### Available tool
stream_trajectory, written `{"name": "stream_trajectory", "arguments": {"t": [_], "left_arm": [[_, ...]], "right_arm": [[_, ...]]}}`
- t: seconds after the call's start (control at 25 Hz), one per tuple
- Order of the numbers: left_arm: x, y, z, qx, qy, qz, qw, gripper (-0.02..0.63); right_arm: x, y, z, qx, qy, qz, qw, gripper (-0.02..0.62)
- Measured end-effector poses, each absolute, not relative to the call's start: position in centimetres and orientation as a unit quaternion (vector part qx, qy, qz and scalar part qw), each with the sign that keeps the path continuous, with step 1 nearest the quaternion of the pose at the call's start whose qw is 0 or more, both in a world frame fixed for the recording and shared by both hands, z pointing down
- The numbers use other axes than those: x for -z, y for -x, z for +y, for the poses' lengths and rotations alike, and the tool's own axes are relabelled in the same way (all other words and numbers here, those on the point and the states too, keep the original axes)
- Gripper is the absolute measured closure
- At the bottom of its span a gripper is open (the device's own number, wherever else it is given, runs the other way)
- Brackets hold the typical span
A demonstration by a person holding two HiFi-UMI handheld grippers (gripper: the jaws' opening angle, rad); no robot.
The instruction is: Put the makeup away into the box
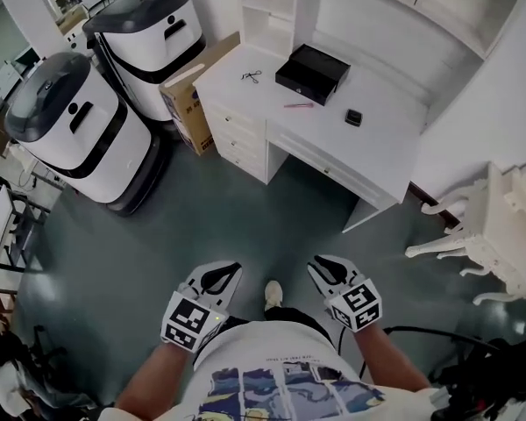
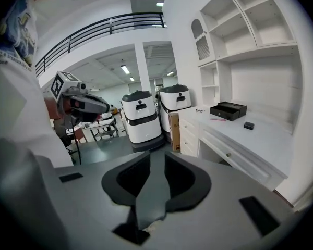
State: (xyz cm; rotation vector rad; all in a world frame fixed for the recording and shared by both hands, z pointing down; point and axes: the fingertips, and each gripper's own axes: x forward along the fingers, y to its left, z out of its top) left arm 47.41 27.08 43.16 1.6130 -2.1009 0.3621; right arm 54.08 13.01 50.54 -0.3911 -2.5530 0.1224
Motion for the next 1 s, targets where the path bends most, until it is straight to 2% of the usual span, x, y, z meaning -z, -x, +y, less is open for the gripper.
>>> {"name": "stream_trajectory", "arguments": {"t": [0.48, 1.0], "left_arm": [[-43.2, -40.1, 22.0, -0.103, -0.605, -0.75, 0.249, 0.591], [-42.4, -24.3, 20.1, -0.089, -0.685, -0.686, 0.23, 0.592]], "right_arm": [[-52.4, -47.8, 8.3, -0.071, 0.111, -0.948, 0.289, 0.503], [-52.1, -35.7, 7.2, -0.061, 0.015, -0.945, 0.321, 0.503]]}}
